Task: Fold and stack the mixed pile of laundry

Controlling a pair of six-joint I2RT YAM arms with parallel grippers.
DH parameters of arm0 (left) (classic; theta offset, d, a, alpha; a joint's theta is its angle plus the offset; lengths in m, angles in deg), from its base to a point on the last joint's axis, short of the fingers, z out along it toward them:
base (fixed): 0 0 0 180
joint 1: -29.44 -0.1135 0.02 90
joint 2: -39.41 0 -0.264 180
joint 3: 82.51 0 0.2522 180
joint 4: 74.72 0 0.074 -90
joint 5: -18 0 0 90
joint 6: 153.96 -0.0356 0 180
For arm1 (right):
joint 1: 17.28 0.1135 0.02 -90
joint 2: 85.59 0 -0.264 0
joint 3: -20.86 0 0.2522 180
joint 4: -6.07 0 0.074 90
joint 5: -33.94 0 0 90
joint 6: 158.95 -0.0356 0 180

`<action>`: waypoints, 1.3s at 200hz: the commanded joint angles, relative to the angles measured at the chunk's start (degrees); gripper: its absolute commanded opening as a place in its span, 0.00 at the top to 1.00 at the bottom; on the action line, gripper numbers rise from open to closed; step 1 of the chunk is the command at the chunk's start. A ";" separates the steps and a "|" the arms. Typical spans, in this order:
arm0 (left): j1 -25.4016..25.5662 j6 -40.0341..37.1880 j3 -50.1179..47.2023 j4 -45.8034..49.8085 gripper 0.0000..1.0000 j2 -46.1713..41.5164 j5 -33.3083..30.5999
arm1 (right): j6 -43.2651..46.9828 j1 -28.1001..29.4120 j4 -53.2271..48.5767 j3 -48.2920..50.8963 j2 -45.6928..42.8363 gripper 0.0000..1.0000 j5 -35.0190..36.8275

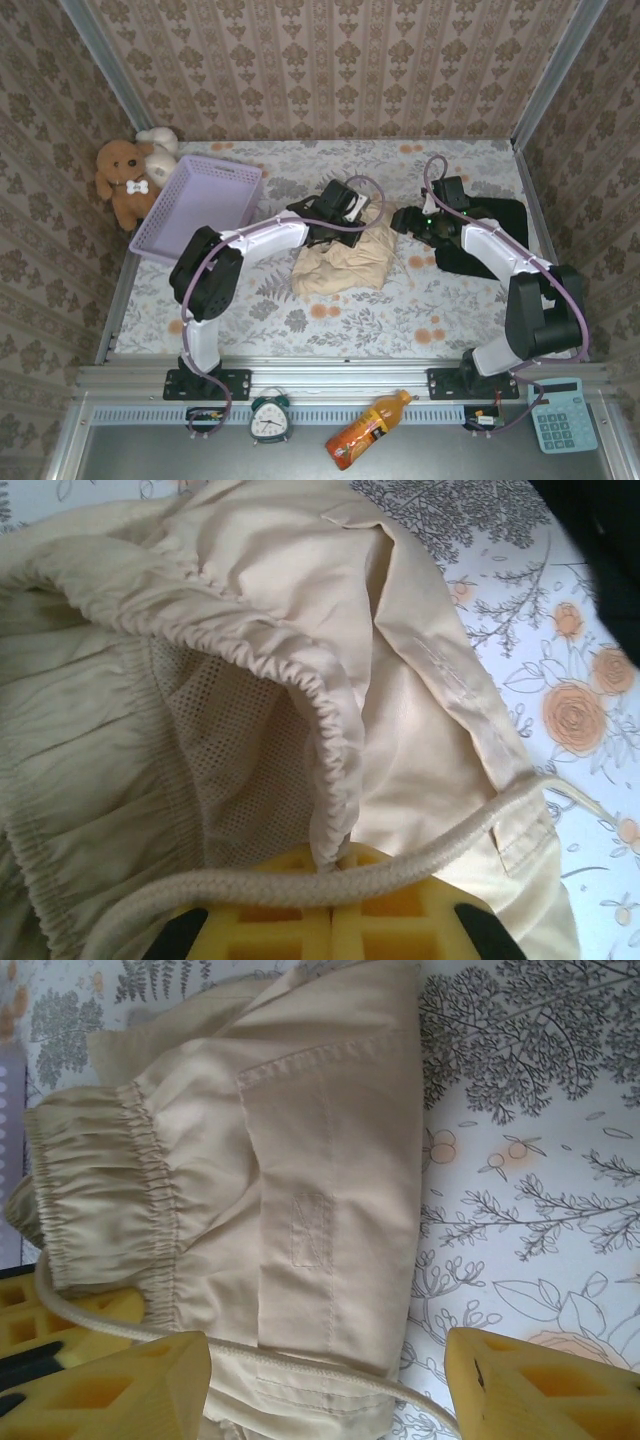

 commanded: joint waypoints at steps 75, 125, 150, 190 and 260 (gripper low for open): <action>-13.72 23.79 -22.39 -13.61 0.91 -6.60 5.23 | -2.00 0.04 3.84 0.27 5.76 0.37 -5.54; -13.77 17.42 -13.36 0.58 0.60 -10.80 -0.92 | -0.41 1.85 3.14 -2.22 2.85 0.48 -4.69; -12.69 14.47 -13.21 6.13 0.58 -18.39 -6.22 | -0.80 4.86 6.22 -4.31 4.97 1.00 -5.10; -8.87 15.52 -16.81 4.39 0.88 -23.71 -7.23 | -1.97 8.02 11.87 -11.99 14.74 1.00 -6.94; -9.00 24.90 -24.77 -14.99 1.00 -10.17 -1.46 | -9.35 8.26 11.52 -23.10 34.61 1.00 -4.96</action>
